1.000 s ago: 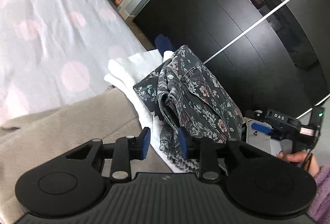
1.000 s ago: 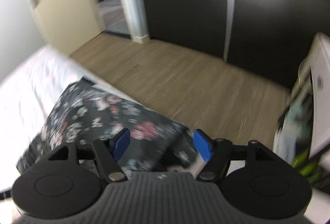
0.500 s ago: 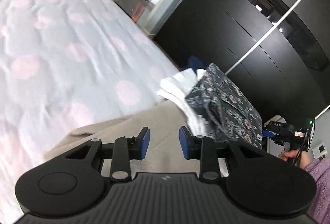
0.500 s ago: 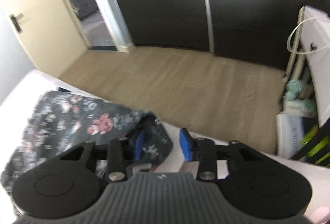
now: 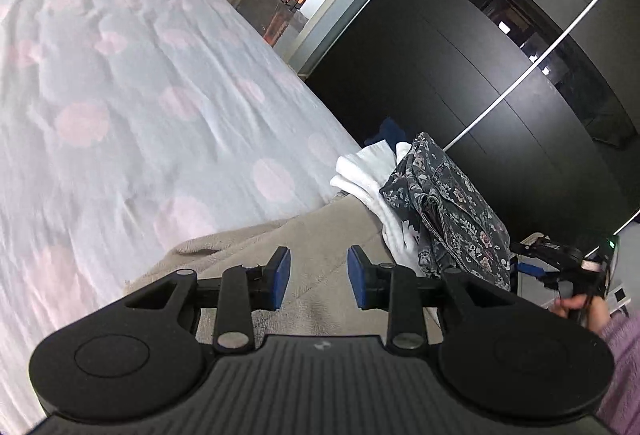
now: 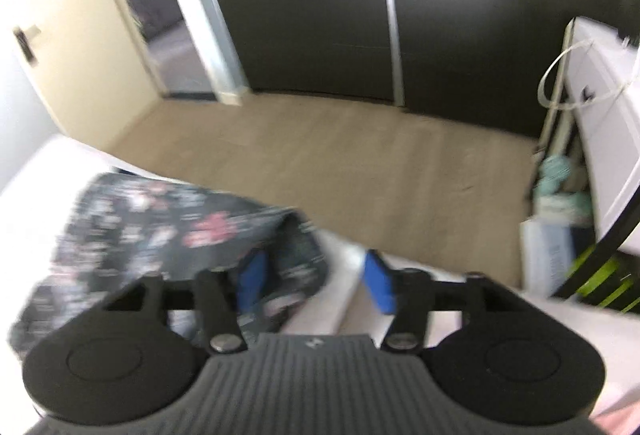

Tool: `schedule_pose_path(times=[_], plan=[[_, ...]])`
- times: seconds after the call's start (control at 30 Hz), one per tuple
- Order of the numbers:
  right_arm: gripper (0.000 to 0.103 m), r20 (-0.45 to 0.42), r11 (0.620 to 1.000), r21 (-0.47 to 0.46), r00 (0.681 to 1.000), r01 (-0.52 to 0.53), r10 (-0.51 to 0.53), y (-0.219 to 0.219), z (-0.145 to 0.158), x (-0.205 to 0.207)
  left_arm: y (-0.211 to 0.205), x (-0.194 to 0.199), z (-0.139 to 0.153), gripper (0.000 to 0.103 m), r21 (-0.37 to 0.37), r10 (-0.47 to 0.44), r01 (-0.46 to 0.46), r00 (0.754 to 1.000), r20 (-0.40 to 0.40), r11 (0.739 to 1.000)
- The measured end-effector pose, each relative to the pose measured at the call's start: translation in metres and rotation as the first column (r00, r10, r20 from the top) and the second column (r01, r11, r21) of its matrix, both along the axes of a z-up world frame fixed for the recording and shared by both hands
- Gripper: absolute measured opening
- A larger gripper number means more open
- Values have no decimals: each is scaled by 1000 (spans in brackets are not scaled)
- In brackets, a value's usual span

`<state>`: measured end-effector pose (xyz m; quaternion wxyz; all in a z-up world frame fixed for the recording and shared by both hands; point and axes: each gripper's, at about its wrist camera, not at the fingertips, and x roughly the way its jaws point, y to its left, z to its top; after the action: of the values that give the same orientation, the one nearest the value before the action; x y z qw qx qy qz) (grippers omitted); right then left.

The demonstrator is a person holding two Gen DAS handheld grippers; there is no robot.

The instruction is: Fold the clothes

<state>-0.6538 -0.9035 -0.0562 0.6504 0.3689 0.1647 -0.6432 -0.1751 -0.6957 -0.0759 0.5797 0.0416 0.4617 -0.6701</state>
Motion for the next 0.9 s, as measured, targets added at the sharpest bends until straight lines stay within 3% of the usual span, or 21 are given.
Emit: schedule_pose_path(times=[0.07, 0.13, 0.23, 0.43, 0.67, 0.77, 0.83, 0.9], plan=[[66, 97, 1000, -12, 995, -22, 23, 14, 4, -6, 2, -1, -3, 28, 12, -1, 1, 1000, -9, 1000], [79, 200, 1000, 0, 979, -26, 26, 19, -4, -8, 5, -3, -5, 28, 18, -4, 4, 1000, -11, 1000], [78, 301, 999, 31, 954, -22, 11, 15, -18, -7, 9, -2, -5, 28, 17, -6, 6, 1000, -9, 1000], [77, 365, 997, 59, 928, 50, -68, -2, -41, -4, 15, 5, -5, 28, 20, 0, 0, 1000, -6, 1000], [75, 364, 994, 56, 926, 90, -104, -29, -34, 5, 17, 17, -12, 28, 40, 20, -20, 1000, 5, 999], [62, 361, 994, 56, 926, 96, -109, -33, -35, 9, 19, 22, -17, 28, 53, 34, -34, 999, 3, 998], [35, 326, 996, 6, 942, 88, -85, -27, -25, 15, 20, 25, -19, 28, 61, 37, -37, 999, 8, 997], [24, 276, 996, -50, 960, 69, -52, -19, -10, 23, 20, 27, -20, 28, 66, 38, -39, 999, 14, 997]])
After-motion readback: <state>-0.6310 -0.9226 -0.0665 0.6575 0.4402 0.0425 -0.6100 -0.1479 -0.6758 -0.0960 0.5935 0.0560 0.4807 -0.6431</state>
